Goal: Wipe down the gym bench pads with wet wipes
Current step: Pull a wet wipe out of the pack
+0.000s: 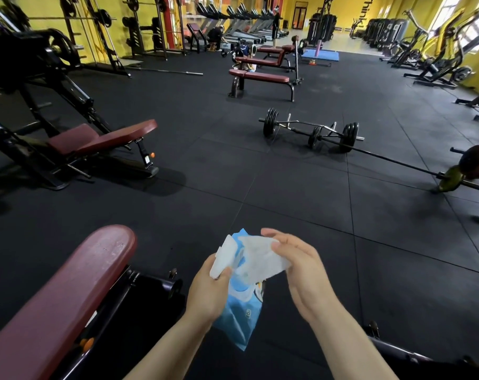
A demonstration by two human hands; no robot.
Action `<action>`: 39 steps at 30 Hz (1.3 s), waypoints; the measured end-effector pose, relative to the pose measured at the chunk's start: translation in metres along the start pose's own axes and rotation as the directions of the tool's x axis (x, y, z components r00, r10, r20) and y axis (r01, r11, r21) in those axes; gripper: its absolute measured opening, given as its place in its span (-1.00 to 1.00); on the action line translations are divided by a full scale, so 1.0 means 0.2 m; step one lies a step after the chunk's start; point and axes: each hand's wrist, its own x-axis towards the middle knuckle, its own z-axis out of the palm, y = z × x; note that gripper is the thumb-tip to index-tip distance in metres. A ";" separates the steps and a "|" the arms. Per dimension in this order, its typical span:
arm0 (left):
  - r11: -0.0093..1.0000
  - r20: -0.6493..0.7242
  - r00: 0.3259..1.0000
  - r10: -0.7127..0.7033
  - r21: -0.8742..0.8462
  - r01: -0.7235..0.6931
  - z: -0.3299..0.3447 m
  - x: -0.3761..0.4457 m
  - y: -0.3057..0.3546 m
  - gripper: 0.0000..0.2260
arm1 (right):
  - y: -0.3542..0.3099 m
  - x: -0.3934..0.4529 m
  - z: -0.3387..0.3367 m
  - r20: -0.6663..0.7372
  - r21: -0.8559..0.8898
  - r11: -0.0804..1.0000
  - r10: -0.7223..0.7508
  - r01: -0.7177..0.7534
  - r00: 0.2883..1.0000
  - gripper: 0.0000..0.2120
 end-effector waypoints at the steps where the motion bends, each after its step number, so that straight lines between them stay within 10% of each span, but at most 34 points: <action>1: 1.000 -0.006 1.000 -0.014 0.020 0.014 0.00 -0.01 -0.02 -0.81 | -0.03 0.00 -0.01 -0.003 -0.026 0.999 -0.025 0.025 1.000 -0.86; 12: 0.981 -0.058 0.997 -0.056 -0.187 0.044 -0.07 0.00 -0.04 -0.83 | 0.16 0.04 -0.15 -0.121 -0.397 0.910 0.081 -0.123 0.989 -0.93; 18: 0.953 -0.028 0.999 0.017 -0.303 -0.025 -0.07 -0.04 0.05 -0.86 | 0.30 -0.02 -0.03 0.083 -0.676 0.729 0.222 -0.109 0.971 -0.43; 27: 0.925 0.105 0.988 0.117 -0.374 -0.070 -0.07 -0.10 0.09 -0.79 | 0.32 0.03 0.04 -0.181 -0.566 0.820 -0.028 -0.081 0.983 -0.62; 39: 0.953 0.110 0.975 0.191 -0.259 -0.158 -0.08 -0.13 0.12 -0.68 | 0.32 0.04 0.00 -0.194 -0.606 0.793 -0.068 -0.065 0.979 -0.60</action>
